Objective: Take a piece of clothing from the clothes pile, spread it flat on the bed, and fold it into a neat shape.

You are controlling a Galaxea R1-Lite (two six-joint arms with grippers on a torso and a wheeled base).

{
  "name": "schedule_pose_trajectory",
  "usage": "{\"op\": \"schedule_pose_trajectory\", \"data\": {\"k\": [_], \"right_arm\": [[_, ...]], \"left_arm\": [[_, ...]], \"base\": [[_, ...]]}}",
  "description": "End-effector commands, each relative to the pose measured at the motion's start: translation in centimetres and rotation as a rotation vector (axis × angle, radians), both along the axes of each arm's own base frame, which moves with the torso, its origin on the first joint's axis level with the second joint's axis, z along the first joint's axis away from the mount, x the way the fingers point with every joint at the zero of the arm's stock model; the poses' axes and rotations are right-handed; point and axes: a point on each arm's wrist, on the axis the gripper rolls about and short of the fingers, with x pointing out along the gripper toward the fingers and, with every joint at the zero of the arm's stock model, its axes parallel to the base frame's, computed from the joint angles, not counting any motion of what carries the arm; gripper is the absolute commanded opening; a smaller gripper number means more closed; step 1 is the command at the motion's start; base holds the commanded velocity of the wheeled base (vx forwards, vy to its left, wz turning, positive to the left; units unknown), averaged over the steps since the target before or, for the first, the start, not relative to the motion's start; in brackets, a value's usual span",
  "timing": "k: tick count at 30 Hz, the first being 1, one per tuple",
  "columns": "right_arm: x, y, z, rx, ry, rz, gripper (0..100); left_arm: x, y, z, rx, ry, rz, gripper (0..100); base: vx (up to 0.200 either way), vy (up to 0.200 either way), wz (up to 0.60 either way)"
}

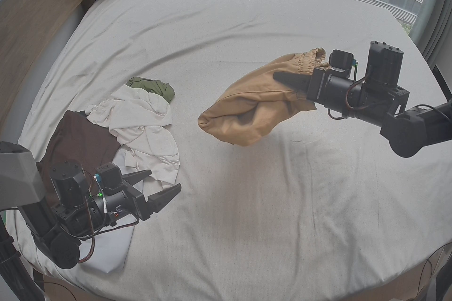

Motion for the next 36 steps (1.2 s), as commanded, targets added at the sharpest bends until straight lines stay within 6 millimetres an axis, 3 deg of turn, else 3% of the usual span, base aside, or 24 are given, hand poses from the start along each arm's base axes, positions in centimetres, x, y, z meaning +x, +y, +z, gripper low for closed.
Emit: {"op": "schedule_pose_trajectory", "data": {"k": [1,27,29,31,32,34,36], "right_arm": [[1.9,0.5,-0.5,-0.006,0.016,-0.007,0],[10.7,3.1,1.4,0.007,-0.016,-0.027,0],[11.2,3.1,0.0,-0.012,0.028,-0.030,0],[12.6,2.8,-3.3,-0.052,0.129,-0.045,0],[12.7,2.8,-3.5,-0.054,0.135,-0.046,0],[14.0,2.3,-7.5,-0.095,0.242,-0.063,0],[14.6,2.1,-9.8,-0.117,0.305,-0.071,0]], "left_arm": [[0.0,0.0,-0.2,0.001,0.008,0.001,100],[-0.2,0.2,-0.3,0.000,0.017,0.003,100],[-0.2,0.2,-0.3,-0.001,0.018,0.003,100],[-0.2,0.2,-0.3,0.000,0.020,0.003,100],[-0.2,0.2,-0.3,0.000,0.020,0.003,100],[-0.2,0.2,-0.2,-0.005,0.021,0.002,100],[-0.3,0.2,-0.3,-0.004,0.023,0.002,100]], "base": [[0.000,0.000,0.00],[0.000,0.000,0.00],[0.000,0.000,0.00],[0.000,0.000,0.00],[0.000,0.000,0.00],[0.000,0.000,0.00],[0.000,0.000,0.00]]}}
